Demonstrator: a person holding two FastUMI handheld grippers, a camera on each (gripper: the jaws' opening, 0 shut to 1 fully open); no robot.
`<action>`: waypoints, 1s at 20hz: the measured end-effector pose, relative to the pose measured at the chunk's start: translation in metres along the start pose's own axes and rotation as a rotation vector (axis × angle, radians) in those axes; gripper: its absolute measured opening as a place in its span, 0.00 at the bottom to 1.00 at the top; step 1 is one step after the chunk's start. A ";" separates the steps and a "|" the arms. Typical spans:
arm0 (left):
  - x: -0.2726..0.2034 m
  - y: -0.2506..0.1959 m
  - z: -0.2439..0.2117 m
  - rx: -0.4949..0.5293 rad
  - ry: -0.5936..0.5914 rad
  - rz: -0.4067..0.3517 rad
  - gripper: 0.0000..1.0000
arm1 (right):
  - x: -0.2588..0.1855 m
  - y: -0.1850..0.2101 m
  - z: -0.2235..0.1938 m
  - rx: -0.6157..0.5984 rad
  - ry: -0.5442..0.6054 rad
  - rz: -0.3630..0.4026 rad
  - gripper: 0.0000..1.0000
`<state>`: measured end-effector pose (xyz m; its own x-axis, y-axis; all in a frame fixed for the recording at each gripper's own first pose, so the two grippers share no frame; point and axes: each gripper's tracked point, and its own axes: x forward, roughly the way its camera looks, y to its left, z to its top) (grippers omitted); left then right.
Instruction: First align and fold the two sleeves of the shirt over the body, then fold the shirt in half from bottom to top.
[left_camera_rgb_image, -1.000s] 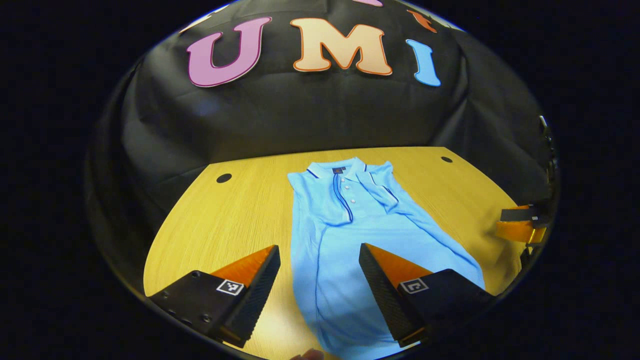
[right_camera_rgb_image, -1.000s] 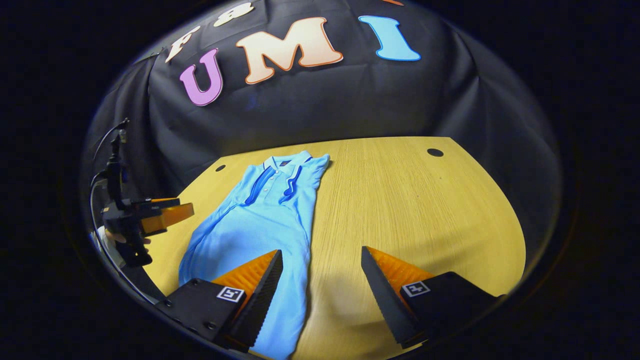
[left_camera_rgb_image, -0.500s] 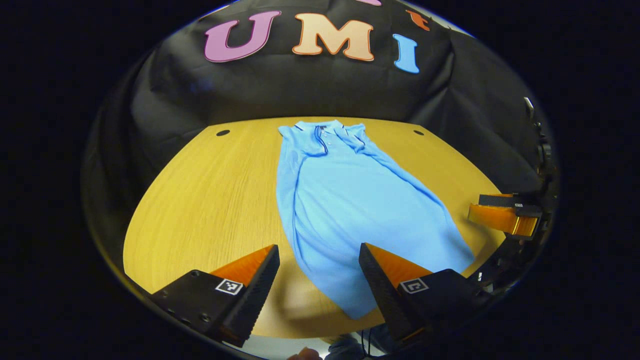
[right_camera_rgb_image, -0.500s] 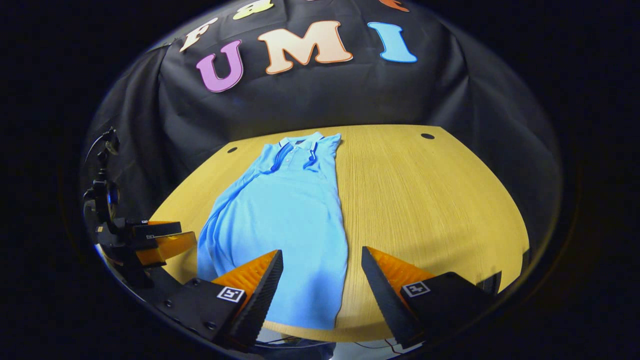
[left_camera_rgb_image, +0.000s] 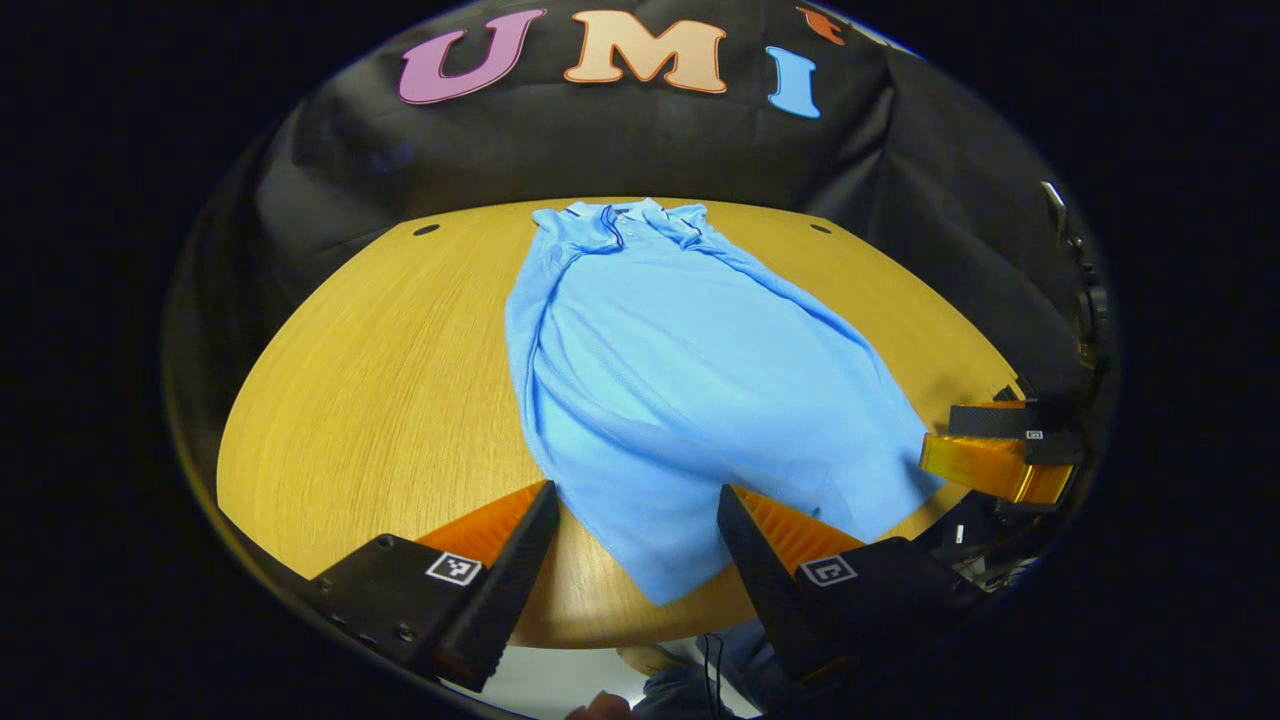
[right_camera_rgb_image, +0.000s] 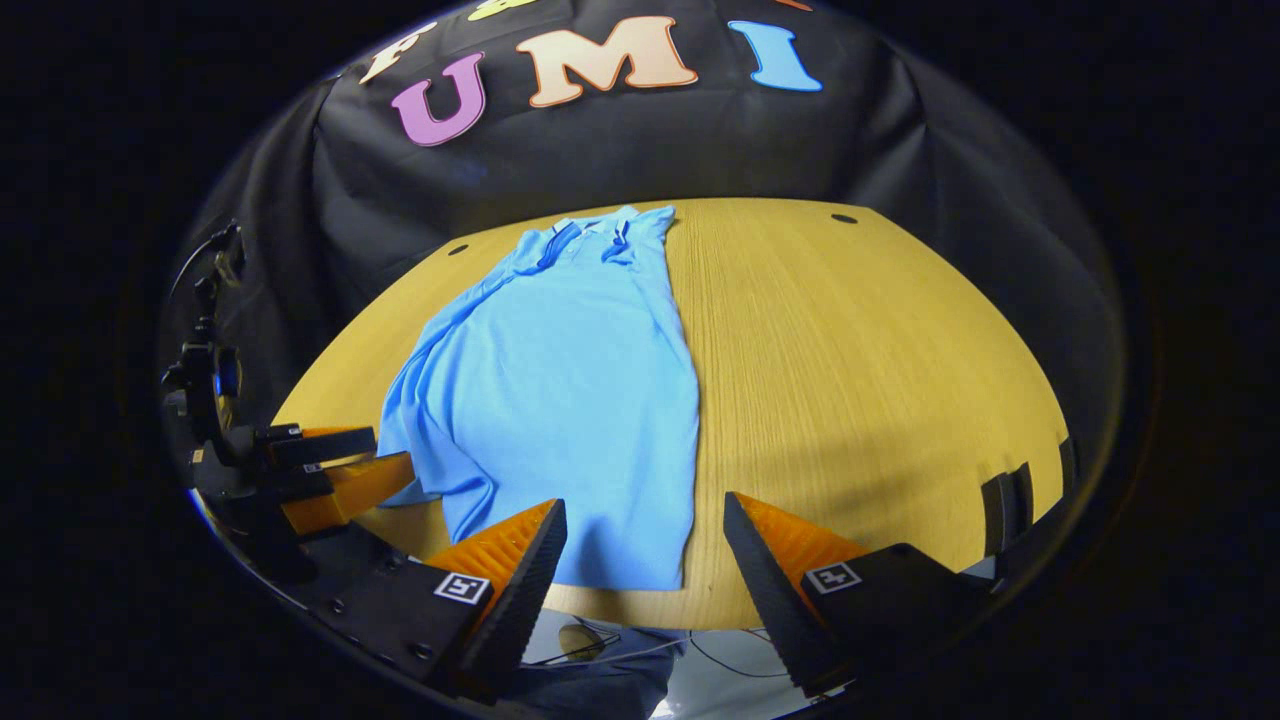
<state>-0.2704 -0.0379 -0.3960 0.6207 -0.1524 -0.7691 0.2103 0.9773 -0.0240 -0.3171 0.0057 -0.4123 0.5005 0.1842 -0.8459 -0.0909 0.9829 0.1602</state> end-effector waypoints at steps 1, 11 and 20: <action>0.002 0.002 -0.001 0.023 0.003 0.004 0.99 | 0.003 0.001 -0.003 -0.016 0.006 -0.004 0.94; 0.009 -0.026 0.001 0.041 -0.120 -0.144 0.29 | 0.017 0.025 -0.002 -0.173 -0.006 0.051 0.42; 0.007 -0.025 0.010 -0.102 -0.013 -0.194 0.00 | 0.020 0.045 0.011 -0.069 0.010 0.115 0.03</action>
<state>-0.2642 -0.0646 -0.3945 0.5859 -0.3404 -0.7354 0.2493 0.9392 -0.2361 -0.3019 0.0533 -0.4164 0.4748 0.2952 -0.8291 -0.2062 0.9532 0.2213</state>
